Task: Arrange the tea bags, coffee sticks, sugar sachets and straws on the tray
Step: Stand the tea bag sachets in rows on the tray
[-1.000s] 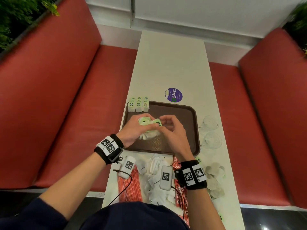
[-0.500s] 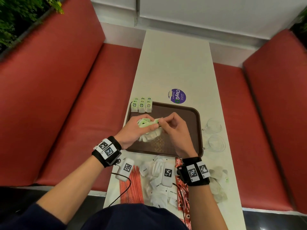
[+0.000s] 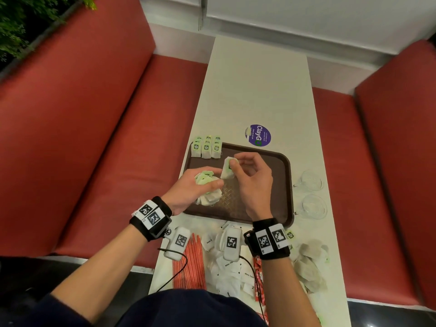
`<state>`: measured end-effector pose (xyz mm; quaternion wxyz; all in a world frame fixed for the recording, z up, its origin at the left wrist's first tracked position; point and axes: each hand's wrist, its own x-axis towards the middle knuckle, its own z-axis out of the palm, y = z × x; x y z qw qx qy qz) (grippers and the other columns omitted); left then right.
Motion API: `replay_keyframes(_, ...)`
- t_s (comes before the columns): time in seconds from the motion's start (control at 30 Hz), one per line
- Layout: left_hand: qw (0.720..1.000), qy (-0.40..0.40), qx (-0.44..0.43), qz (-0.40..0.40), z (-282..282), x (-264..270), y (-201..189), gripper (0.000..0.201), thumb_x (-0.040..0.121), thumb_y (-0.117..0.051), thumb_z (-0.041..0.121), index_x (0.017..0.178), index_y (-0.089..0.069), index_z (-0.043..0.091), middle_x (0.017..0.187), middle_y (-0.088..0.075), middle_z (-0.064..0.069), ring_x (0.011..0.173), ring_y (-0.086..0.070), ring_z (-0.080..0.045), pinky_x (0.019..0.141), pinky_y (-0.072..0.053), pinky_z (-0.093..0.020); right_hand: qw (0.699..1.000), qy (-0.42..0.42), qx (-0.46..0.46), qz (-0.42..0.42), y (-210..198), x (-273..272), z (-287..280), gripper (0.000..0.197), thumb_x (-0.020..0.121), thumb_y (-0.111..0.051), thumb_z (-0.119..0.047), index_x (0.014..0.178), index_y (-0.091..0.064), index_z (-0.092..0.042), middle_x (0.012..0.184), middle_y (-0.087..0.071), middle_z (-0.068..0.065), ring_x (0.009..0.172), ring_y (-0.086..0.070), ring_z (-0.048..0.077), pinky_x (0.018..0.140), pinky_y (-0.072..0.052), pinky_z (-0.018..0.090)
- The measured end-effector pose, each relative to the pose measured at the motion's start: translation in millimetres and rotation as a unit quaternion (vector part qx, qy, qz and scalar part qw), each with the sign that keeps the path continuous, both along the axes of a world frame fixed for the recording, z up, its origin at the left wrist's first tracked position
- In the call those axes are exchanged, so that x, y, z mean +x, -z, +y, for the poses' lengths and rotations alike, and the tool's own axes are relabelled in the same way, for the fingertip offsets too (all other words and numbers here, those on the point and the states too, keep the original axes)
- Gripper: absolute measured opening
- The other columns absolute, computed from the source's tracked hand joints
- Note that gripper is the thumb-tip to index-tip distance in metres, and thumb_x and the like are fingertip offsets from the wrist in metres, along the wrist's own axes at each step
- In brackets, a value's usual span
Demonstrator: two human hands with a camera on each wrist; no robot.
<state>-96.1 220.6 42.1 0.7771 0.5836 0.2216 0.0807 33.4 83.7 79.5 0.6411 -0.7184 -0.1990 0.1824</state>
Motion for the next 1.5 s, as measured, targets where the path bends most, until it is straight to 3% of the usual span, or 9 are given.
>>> replay_keyframes(0.23,0.996,-0.077,0.037,0.028,12.3,7.6,10.8,0.020,0.095,-0.083,0.026,0.111,-0.081,0.014,0.095,-0.077,-0.003,0.086,-0.068,-0.015,0.079,-0.055,-0.035,0.993,-0.082,-0.083,-0.023,8.2,13.9,8.5,0.013,0.098,-0.081,-0.034,0.111,-0.081,-0.029,0.094,-0.078,-0.004,0.093,-0.074,0.019,0.093,-0.062,0.049)
replay_keyframes(0.4,0.991,-0.087,0.080,0.058,21.1,5.4,20.2,0.011,0.094,-0.083,0.026,0.103,-0.081,0.020,0.087,-0.078,0.004,0.079,-0.068,-0.007,0.070,-0.051,-0.023,0.965,-0.189,-0.159,-0.089,4.2,38.7,21.3,0.005,0.098,-0.080,-0.028,0.103,-0.080,-0.028,0.100,-0.080,-0.011,0.095,-0.074,0.007,0.089,-0.059,0.028)
replay_keyframes(0.57,0.983,-0.158,0.007,0.090,29.8,5.4,32.7,0.015,0.092,-0.086,0.026,0.105,-0.083,0.018,0.098,-0.080,-0.012,0.085,-0.072,-0.018,0.079,-0.056,-0.039,0.939,-0.235,-0.190,-0.166,17.8,50.6,63.9,0.004,0.099,-0.078,-0.028,0.102,-0.076,-0.026,0.092,-0.077,-0.013,0.087,-0.070,0.000,0.076,-0.049,0.010)
replay_keyframes(0.7,0.968,-0.221,-0.035,0.114,40.0,-5.8,43.1,0.012,0.093,-0.085,0.024,0.100,-0.082,0.016,0.091,-0.076,-0.007,0.084,-0.072,-0.019,0.073,-0.056,-0.036,0.928,-0.210,-0.227,-0.209,43.5,68.9,102.4,0.006,0.101,-0.074,-0.028,0.102,-0.068,-0.025,0.089,-0.073,-0.011,0.083,-0.066,0.003,0.073,-0.046,0.012)
replay_keyframes(0.87,0.950,-0.257,-0.118,0.130,54.7,-26.9,51.5,0.027,0.094,-0.084,0.027,0.112,-0.077,0.008,0.091,-0.074,-0.009,0.079,-0.071,-0.021,0.058,-0.057,-0.028,0.842,-0.309,-0.384,-0.219,92.7,80.7,149.6,0.009,0.098,-0.067,-0.029,0.105,-0.063,-0.033,0.116,-0.072,0.007,0.106,-0.068,0.030,0.094,-0.058,0.044)
replay_keyframes(1.0,0.940,-0.268,-0.168,0.127,65.9,-34.0,53.4,0.034,0.090,-0.087,0.034,0.115,-0.077,0.013,0.098,-0.075,-0.011,0.084,-0.072,-0.024,0.067,-0.055,-0.034,0.799,-0.364,-0.422,-0.226,112.1,79.7,181.9,0.015,0.100,-0.067,-0.030,0.115,-0.066,-0.028,0.122,-0.069,0.012,0.110,-0.067,0.033,0.100,-0.057,0.047)
replay_keyframes(1.13,0.936,-0.273,-0.183,0.122,70.9,-31.0,49.0,0.041,0.090,-0.086,0.036,0.122,-0.074,0.013,0.096,-0.074,-0.008,0.077,-0.072,-0.019,0.057,-0.055,-0.028,0.801,-0.346,-0.421,-0.246,119.6,81.4,201.0,0.010,0.099,-0.069,-0.028,0.108,-0.069,-0.025,0.116,-0.070,0.008,0.113,-0.066,0.032,0.097,-0.056,0.044)
replay_keyframes(1.33,0.937,-0.268,-0.192,0.116,72.0,-25.7,44.6,0.037,0.090,-0.086,0.038,0.119,-0.076,0.018,0.099,-0.076,-0.009,0.084,-0.072,-0.022,0.066,-0.055,-0.032,0.807,-0.297,-0.426,-0.282,128.4,81.0,210.4,0.019,0.100,-0.069,-0.034,0.116,-0.075,-0.026,0.127,-0.067,0.009,0.121,-0.061,0.036,0.101,-0.053,0.048)
replay_keyframes(1.5,0.936,-0.270,-0.199,0.110,70.5,-23.6,40.2,0.031,0.089,-0.086,0.037,0.114,-0.078,0.021,0.100,-0.076,-0.011,0.088,-0.071,-0.025,0.068,-0.054,-0.034,0.819,-0.256,-0.416,-0.303,136.1,76.9,205.7,0.024,0.099,-0.070,-0.034,0.121,-0.065,-0.025,0.122,-0.065,0.007,0.117,-0.059,0.035,0.097,-0.051,0.049)
